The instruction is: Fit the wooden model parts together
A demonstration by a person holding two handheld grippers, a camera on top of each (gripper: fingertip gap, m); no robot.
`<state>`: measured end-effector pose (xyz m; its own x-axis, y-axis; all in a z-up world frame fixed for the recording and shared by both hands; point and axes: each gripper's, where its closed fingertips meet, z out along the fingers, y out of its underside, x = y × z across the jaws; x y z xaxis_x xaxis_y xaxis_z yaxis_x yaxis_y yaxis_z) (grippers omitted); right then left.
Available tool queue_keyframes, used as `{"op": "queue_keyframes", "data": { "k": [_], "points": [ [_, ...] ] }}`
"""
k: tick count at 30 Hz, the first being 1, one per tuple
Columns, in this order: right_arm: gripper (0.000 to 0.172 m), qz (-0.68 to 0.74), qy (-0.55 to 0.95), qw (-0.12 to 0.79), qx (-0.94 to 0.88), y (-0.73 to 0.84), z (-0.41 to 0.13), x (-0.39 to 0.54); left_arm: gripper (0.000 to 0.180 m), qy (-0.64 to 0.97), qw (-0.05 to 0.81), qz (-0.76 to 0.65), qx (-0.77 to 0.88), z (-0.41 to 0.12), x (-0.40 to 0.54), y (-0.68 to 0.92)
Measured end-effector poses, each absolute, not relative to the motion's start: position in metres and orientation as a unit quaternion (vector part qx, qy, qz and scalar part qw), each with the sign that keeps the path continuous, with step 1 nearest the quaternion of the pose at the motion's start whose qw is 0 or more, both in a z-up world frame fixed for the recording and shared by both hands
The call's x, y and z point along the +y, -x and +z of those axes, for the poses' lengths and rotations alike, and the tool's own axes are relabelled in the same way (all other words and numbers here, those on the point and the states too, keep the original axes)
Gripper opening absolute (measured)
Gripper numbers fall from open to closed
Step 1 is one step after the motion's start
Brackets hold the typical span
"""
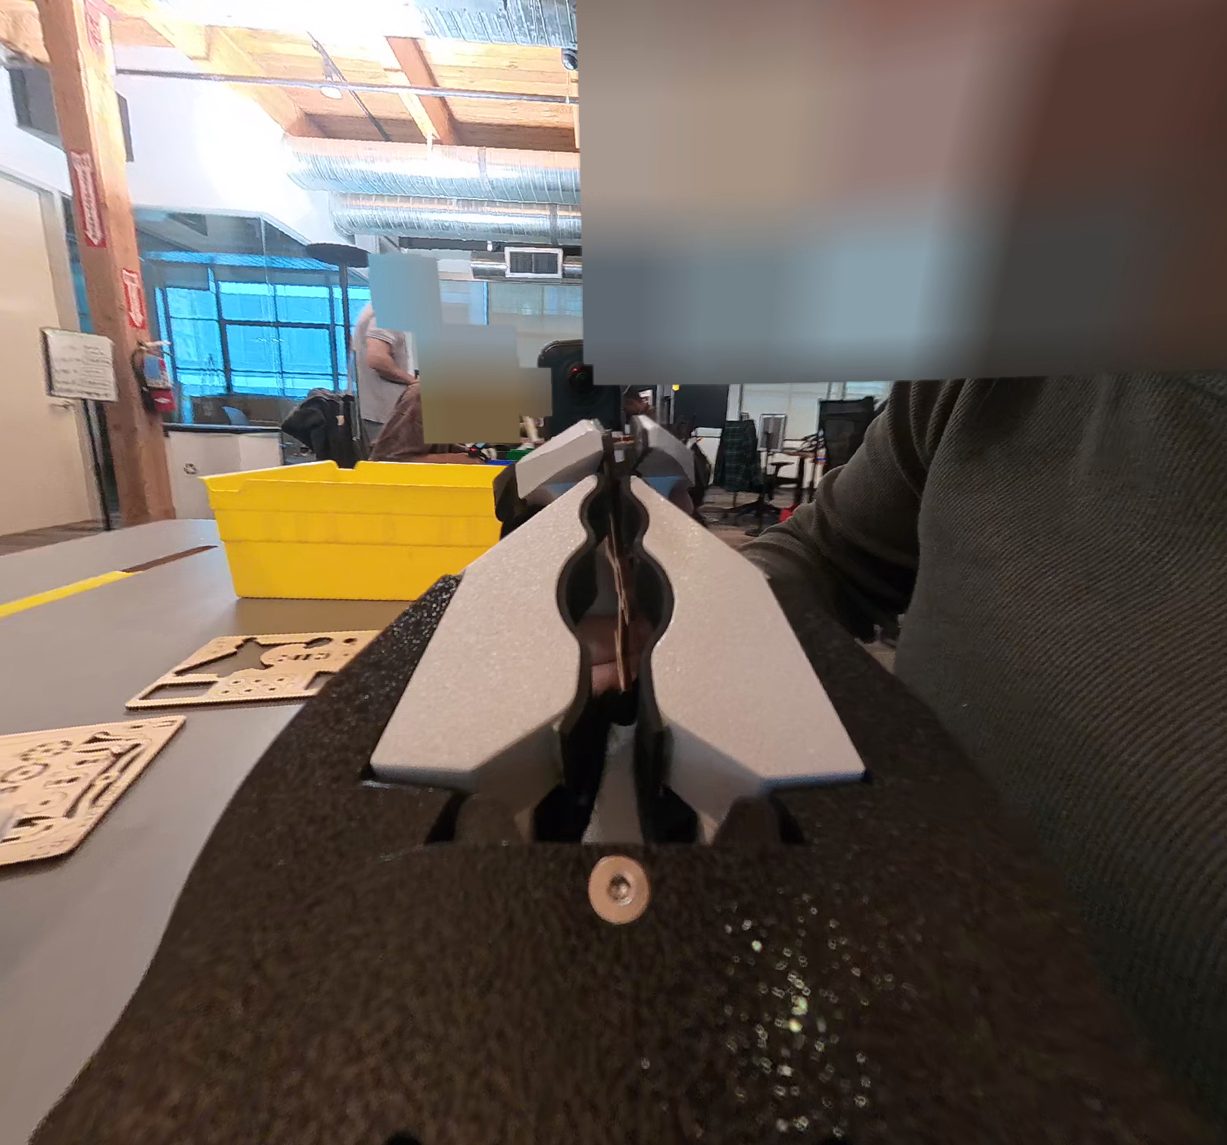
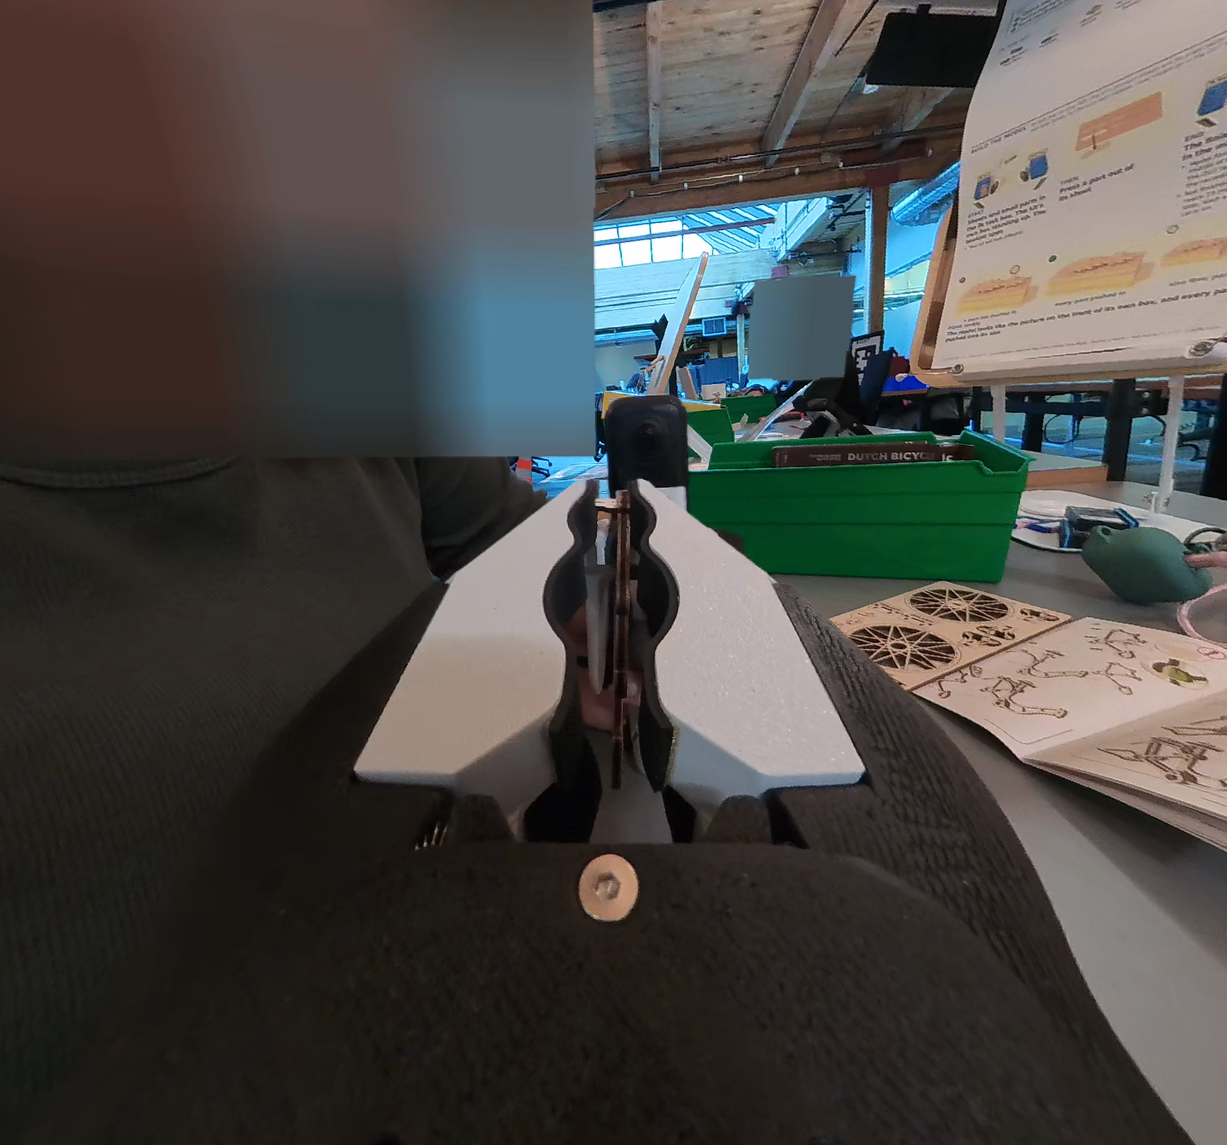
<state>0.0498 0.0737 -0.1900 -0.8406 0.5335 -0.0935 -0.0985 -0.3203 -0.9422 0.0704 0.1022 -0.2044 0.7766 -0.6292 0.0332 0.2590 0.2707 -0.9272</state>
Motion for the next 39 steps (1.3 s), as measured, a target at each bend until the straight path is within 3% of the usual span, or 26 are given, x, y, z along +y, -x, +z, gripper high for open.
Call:
{"op": "queue_keyframes", "data": {
  "k": [19, 24, 36, 39],
  "points": [
    [0.008, 0.769, 0.184, 0.230, -0.568, -0.052, -0.190, 0.069, 0.000, 0.541, 0.780, -0.248, 0.192, -0.207, 0.102, -0.072],
    [0.020, 0.750, 0.174, 0.267, -0.579, -0.052, -0.189, 0.078, 0.000, 0.532, 0.791, -0.235, 0.189, -0.200, 0.101, -0.064],
    [0.028, 0.672, 0.168, 0.372, -0.617, -0.047, -0.193, 0.090, 0.000, 0.608, 0.759, -0.119, 0.202, -0.216, 0.114, -0.052],
    [0.022, 0.652, 0.163, 0.390, -0.630, -0.046, -0.195, 0.094, 0.000, 0.630, 0.747, -0.103, 0.185, -0.221, 0.119, -0.044]
  ]
}}
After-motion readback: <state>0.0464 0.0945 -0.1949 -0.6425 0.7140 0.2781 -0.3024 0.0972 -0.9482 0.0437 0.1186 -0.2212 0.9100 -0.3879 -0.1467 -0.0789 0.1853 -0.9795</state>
